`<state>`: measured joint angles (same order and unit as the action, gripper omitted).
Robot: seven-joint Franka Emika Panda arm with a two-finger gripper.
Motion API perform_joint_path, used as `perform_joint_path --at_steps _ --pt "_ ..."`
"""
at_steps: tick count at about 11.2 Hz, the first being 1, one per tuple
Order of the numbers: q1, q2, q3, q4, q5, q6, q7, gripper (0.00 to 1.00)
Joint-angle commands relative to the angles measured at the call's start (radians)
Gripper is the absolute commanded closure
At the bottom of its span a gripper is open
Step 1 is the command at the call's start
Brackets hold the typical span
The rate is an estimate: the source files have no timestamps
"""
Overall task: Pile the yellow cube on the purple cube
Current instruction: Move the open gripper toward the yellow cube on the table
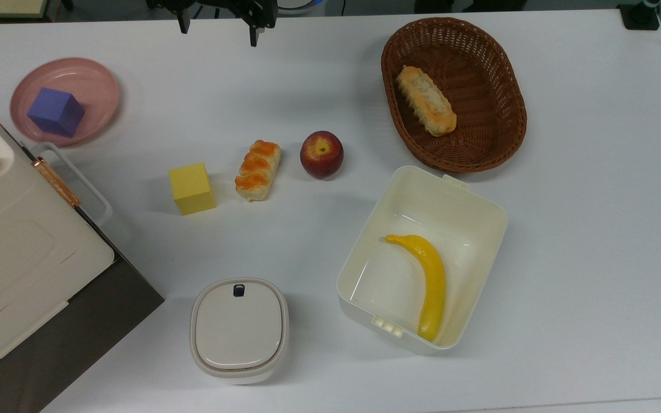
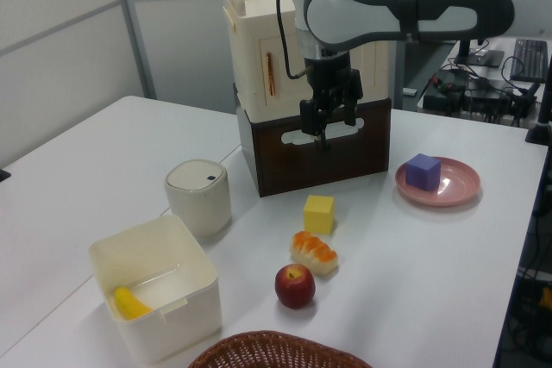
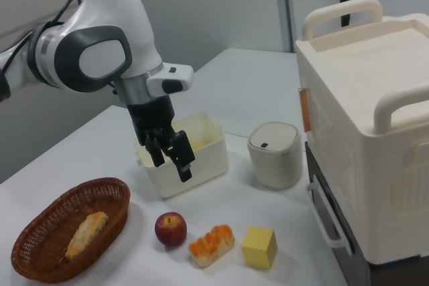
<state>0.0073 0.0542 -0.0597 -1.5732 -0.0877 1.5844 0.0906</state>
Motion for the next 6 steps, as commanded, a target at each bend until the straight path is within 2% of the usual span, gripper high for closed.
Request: perform_joint_path --at_steps 1,3,6 --pt "-0.023 -0.014 -0.005 -0.020 -0.003 -0.003 0.000 0.00" --pt "-0.033 -0.004 -0.005 -0.040 -0.004 0.060 -0.026 0.00" --pt "-0.090 0.018 -0.005 -0.082 -0.009 0.124 -0.179 0.00"
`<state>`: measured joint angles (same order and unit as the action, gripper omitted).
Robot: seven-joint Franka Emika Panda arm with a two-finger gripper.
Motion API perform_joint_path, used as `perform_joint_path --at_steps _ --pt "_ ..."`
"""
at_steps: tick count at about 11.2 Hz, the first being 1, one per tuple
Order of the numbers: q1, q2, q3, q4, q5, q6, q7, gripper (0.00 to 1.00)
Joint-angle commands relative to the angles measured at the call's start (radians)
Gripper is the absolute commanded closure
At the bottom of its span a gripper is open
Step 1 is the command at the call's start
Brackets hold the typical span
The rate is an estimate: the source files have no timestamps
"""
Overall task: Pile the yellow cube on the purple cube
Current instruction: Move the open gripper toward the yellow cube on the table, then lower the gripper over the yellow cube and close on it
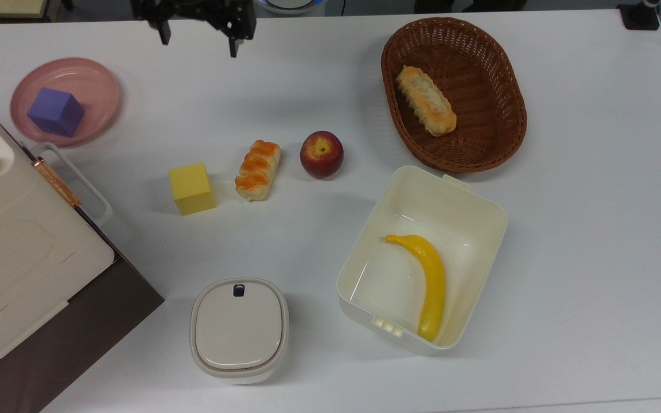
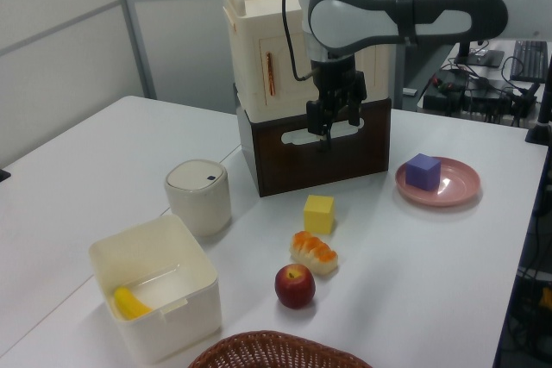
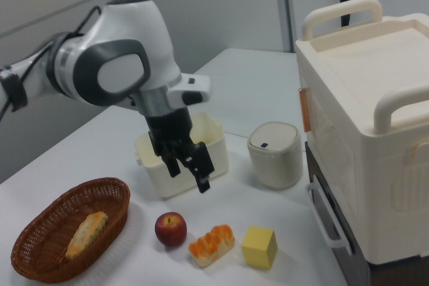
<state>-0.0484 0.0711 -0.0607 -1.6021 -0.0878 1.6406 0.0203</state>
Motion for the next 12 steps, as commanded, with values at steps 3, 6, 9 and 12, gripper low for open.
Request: perform_joint_path --at_steps 3,6,9,12 --pt "-0.045 0.070 -0.004 -0.079 -0.061 0.146 -0.125 0.00" --pt "-0.068 0.092 -0.004 -0.217 -0.082 0.307 -0.181 0.00" --pt "-0.088 0.127 -0.002 -0.251 -0.086 0.369 -0.214 0.00" --pt "-0.106 0.176 -0.002 -0.243 -0.086 0.429 -0.261 0.00"
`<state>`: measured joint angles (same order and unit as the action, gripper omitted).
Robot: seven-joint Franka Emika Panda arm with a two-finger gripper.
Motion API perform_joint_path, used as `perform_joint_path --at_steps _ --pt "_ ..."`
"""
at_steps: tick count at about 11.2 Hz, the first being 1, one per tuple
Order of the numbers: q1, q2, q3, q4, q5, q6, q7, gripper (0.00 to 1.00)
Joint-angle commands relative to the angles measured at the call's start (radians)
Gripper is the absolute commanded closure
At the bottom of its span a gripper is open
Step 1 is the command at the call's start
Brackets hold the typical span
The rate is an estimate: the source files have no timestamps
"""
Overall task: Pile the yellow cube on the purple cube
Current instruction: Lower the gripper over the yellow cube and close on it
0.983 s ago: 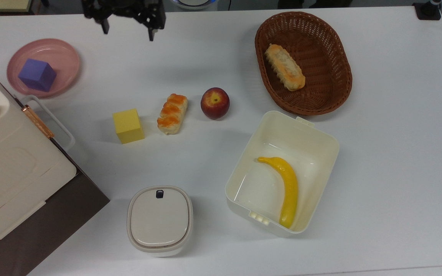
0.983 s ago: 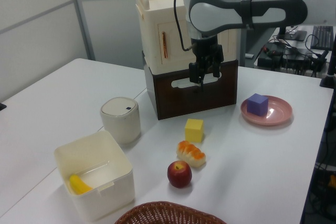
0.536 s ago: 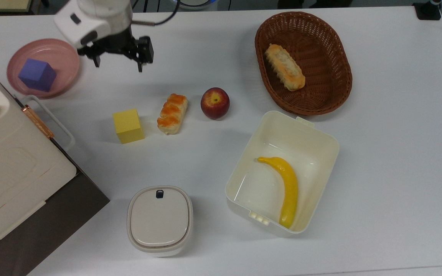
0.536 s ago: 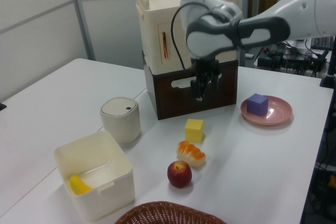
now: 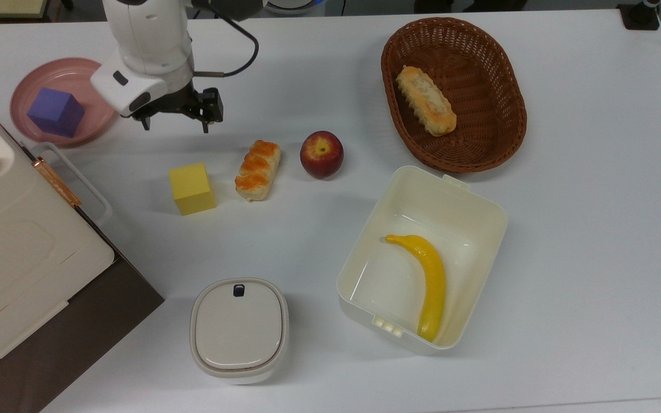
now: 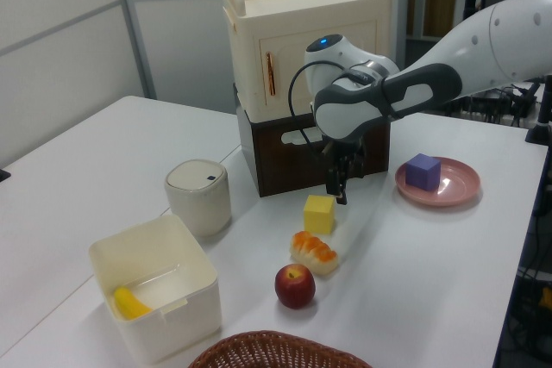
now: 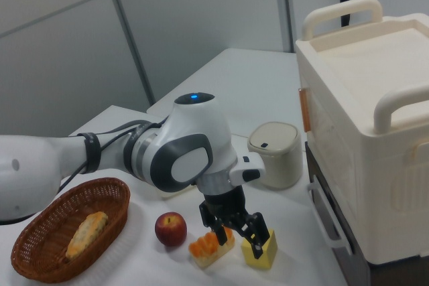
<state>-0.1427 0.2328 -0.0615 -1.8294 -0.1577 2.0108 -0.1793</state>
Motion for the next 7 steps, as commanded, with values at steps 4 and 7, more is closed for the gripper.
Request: perform_joint_path --at_steps 4,7 --pt "-0.018 0.074 0.015 0.004 0.003 0.101 -0.132 0.00" --pt "-0.023 0.125 0.040 0.025 0.006 0.187 -0.121 0.00"
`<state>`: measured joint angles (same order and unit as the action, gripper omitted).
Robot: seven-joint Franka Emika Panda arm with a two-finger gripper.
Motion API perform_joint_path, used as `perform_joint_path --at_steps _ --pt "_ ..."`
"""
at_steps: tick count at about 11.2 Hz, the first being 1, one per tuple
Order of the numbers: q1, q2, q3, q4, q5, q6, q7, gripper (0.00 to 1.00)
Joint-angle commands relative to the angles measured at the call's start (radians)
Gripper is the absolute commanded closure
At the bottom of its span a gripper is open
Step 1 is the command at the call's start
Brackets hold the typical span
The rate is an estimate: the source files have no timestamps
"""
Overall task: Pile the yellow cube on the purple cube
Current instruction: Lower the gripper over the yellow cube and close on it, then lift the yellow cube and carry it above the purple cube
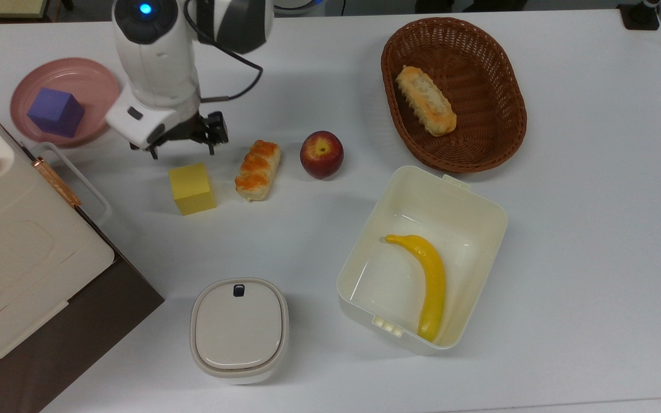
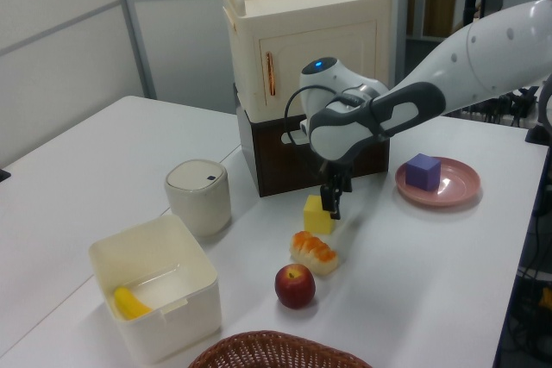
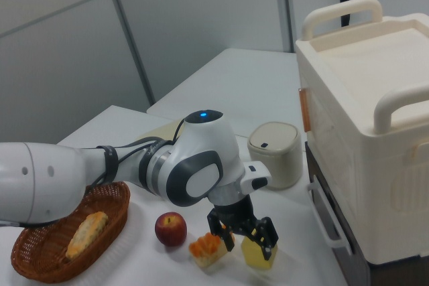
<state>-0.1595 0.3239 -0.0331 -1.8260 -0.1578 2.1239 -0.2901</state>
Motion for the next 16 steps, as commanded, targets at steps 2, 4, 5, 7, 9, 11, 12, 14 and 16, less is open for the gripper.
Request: perform_joint_path --at_steps 2,4,5,7,9,11,12,14,16 --pt "-0.012 0.052 0.019 0.022 0.006 0.152 -0.008 0.00" --pt "-0.011 0.067 0.024 0.022 0.001 0.180 0.041 0.00" --pt "-0.006 0.069 0.024 0.022 -0.009 0.180 0.080 0.11" --pt "-0.005 0.067 0.027 0.021 -0.011 0.177 0.086 0.43" --pt "-0.017 0.020 0.029 0.013 -0.012 0.162 0.081 0.48" --pt "-0.050 -0.058 0.029 -0.016 -0.011 0.118 0.072 0.48" --pt "-0.069 -0.092 0.029 -0.018 -0.011 0.066 0.051 0.48" --pt "-0.103 -0.141 0.029 -0.021 -0.011 -0.025 -0.006 0.48" --pt "-0.158 -0.169 0.027 -0.021 -0.011 -0.076 -0.113 0.48"
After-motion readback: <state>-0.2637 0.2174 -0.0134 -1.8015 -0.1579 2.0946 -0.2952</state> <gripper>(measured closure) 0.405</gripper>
